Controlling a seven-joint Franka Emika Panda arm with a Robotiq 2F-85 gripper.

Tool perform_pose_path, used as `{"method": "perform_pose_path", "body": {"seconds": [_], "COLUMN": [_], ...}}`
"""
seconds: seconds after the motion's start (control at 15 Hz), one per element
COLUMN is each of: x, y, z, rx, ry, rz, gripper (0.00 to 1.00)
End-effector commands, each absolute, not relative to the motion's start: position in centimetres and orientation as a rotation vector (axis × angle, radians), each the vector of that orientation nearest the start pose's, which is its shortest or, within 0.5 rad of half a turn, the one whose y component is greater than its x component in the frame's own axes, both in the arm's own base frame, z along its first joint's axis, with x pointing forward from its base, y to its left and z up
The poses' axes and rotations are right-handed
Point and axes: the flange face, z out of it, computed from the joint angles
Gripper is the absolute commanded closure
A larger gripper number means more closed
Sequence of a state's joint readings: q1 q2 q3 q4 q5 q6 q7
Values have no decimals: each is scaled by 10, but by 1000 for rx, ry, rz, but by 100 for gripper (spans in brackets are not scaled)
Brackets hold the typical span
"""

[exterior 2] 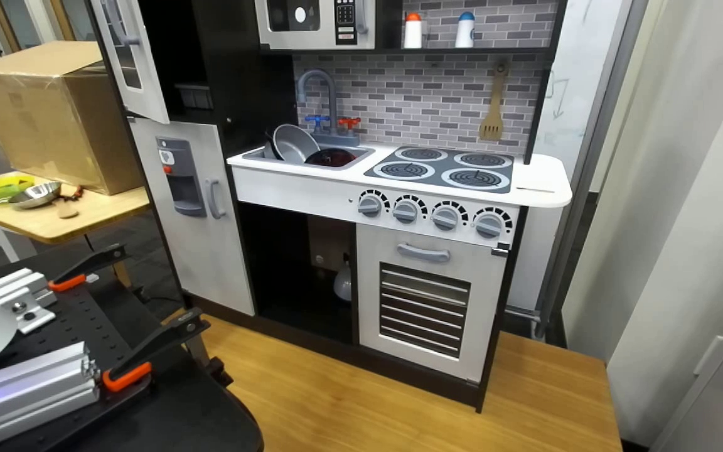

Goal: Close the open cabinet door

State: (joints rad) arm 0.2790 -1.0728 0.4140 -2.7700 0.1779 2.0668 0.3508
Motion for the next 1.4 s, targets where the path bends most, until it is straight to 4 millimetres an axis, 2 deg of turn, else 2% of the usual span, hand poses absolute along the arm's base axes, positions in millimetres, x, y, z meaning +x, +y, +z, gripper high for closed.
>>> {"method": "perform_pose_path", "body": {"seconds": [0.0,0.13,0.2,0.73,1.07,1.33], "x": [220,223,218,217,224,218], "y": [202,205,201,201,215,234], "z": [496,494,496,497,507,496], "rx": [-3083,-3065,-3078,-3076,-3035,-3049], "ry": [-303,-345,-287,-288,-132,-90], "rz": [-705,-714,-700,-705,-953,-1039], "gripper": [0,0,0,0,0,0]}}
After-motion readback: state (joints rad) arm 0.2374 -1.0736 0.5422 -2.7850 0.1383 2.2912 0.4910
